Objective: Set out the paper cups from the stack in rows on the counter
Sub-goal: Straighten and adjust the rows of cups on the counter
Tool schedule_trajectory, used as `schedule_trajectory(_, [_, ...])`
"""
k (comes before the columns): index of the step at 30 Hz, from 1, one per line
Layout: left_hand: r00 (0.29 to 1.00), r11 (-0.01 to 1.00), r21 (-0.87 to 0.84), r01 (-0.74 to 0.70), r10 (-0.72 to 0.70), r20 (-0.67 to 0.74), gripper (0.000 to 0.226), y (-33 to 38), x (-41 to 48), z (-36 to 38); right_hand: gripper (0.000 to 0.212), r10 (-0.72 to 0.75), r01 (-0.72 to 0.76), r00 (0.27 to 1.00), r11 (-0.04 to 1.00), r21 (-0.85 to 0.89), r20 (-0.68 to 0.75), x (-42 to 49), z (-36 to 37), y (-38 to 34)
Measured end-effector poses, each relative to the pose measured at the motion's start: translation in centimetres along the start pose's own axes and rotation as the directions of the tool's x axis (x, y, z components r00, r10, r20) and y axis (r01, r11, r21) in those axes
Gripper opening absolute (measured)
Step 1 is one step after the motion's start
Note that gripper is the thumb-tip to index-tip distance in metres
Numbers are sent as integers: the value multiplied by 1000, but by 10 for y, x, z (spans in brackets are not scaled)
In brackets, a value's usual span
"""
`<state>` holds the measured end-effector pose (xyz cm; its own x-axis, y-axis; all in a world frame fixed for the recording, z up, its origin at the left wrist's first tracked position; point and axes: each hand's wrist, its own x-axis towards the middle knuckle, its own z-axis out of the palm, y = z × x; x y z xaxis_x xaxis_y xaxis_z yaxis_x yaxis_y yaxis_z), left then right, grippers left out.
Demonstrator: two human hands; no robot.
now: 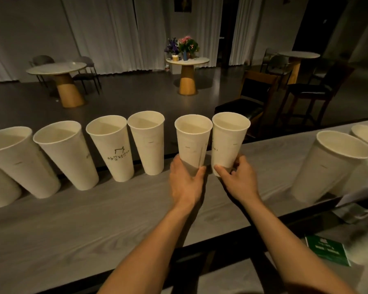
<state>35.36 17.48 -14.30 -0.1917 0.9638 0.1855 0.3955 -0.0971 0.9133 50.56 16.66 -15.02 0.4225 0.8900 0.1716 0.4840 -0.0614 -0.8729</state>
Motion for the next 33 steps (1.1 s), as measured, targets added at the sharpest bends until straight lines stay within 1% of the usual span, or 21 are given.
schedule_trajectory(2, [1000, 1000, 10, -5, 6, -30, 71, -3, 12, 1, 60, -10, 10, 1000, 1000, 17, 14, 11, 11, -5])
schedule_trajectory(5, [998, 999, 21, 31, -29, -61, 69, -5, 27, 5, 67, -47, 47, 999, 999, 26, 15, 28, 25, -6])
schedule_trajectory(11, [995, 996, 53, 69, -65, -82, 64, -8, 46, 10, 60, -111, 111, 994, 994, -4, 9, 46, 37, -8])
schedule_trajectory(16, [994, 995, 65, 76, -71, -85, 64, -13, 49, 12, 61, -111, 111, 994, 994, 6, 5, 49, 40, -6])
schedule_trajectory(19, [995, 995, 52, 80, -77, -58, 66, -15, 49, 10, 64, -89, 89, 996, 996, 1, 22, 46, 41, -4])
schedule_trajectory(22, [996, 996, 39, 78, -77, -35, 75, -16, 46, 7, 64, -76, 78, 997, 996, -33, 34, 43, 41, -4])
schedule_trajectory(24, [997, 996, 42, 80, -79, -22, 80, -14, 42, 4, 68, -66, 68, 997, 996, -63, 41, 38, 39, -7])
schedule_trajectory(25, [997, 995, 54, 79, -79, -14, 82, -15, 38, 2, 72, -51, 54, 998, 996, -74, 49, 36, 39, -6])
schedule_trajectory(28, [997, 990, 126, 55, -60, 41, 97, -14, 22, -2, 100, -15, 21, 997, 996, -82, 71, 28, 39, 6])
schedule_trajectory(29, [996, 988, 145, 48, -58, 64, 100, -13, 15, -4, 105, 0, 7, 996, 997, -80, 86, 24, 39, 13])
schedule_trajectory(31, [994, 987, 160, 28, -44, 97, 100, -12, -3, -7, 103, 13, -5, 994, 997, -77, 107, 14, 36, 24])
schedule_trajectory(33, [994, 989, 149, -4, -12, 109, 90, -12, -20, -8, 93, 18, -8, 991, 997, -76, 132, -5, 28, 19])
